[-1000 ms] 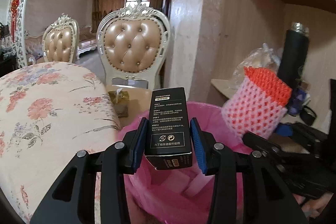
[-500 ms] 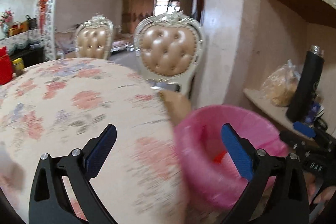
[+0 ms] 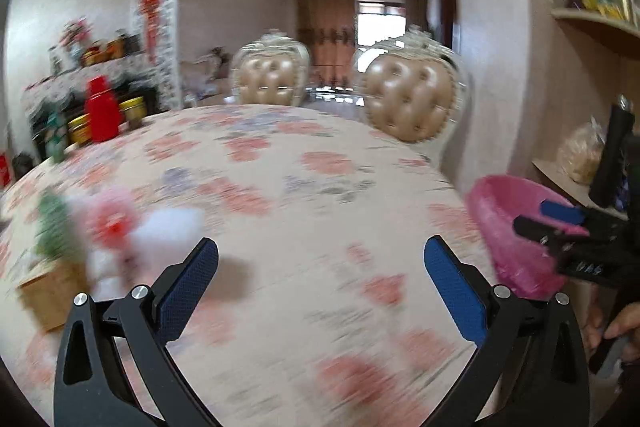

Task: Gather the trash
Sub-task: 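Move both tools back over the table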

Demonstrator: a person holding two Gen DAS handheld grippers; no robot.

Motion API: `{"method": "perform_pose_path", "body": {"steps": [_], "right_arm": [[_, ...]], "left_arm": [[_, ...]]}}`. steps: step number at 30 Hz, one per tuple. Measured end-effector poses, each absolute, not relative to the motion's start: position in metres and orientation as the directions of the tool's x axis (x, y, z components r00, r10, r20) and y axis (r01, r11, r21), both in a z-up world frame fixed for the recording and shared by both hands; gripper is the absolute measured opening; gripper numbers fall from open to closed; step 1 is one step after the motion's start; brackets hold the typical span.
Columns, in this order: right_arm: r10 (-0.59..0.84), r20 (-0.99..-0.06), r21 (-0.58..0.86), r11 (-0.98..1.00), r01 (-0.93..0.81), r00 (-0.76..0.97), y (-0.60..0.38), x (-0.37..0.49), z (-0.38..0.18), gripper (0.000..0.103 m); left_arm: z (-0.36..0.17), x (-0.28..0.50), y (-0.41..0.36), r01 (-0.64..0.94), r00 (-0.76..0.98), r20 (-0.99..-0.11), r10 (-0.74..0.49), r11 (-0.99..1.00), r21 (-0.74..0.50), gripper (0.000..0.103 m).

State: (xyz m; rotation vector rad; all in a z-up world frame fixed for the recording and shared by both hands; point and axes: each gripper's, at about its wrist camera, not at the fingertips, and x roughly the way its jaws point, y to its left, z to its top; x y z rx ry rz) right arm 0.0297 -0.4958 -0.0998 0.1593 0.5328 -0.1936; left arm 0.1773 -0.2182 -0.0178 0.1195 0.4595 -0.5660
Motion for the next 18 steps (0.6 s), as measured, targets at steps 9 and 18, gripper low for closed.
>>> {"method": "perform_pose_path", "body": {"steps": [9, 18], "right_arm": [[0.191, -0.560, 0.145, 0.981, -0.132, 0.806, -0.350, 0.109, -0.098, 0.076], [0.305, -0.642, 0.119, 0.946, -0.302, 0.703, -0.235, 0.187, -0.105, 0.066]], "left_arm": [[-0.013, 0.176, -0.051, 0.183, 0.895, -0.420, -0.152, 0.983, 0.034, 0.097], [-0.029, 0.210, 0.070, -0.132, 0.875, -0.477, 0.081, 0.988, -0.075, 0.097]]}}
